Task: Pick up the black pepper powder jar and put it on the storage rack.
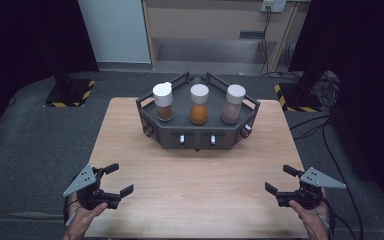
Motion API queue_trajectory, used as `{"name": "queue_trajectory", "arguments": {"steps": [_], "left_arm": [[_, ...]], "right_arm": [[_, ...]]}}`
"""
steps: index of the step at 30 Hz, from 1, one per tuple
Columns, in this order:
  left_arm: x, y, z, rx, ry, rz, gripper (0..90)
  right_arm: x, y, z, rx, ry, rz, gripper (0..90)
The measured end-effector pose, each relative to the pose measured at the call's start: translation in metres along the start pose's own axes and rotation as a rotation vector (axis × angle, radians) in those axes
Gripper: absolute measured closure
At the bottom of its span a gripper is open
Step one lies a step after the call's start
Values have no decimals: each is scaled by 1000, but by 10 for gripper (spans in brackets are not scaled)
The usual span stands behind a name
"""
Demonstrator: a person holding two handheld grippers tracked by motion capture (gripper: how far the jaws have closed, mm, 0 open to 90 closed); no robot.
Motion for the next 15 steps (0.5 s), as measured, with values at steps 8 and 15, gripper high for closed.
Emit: {"name": "queue_trajectory", "arguments": {"steps": [8,15], "left_arm": [[-1,-3,-1,18,-10,17,7],[-1,-4,-1,25,-18,24,2]], "right_arm": [[1,-1,0,-4,7,0,21],[0,-2,0,-6,2,-12,14]]}}
Point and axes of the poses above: each handheld gripper's, and its own axes: y roughly forward along the jaws, z roughly out of its top, x roughly to its right, the point moved 6 cm from there along y, roughly forward along the jaws, and after that the axes turned 6 degrees about x, right-handed, at the moved point
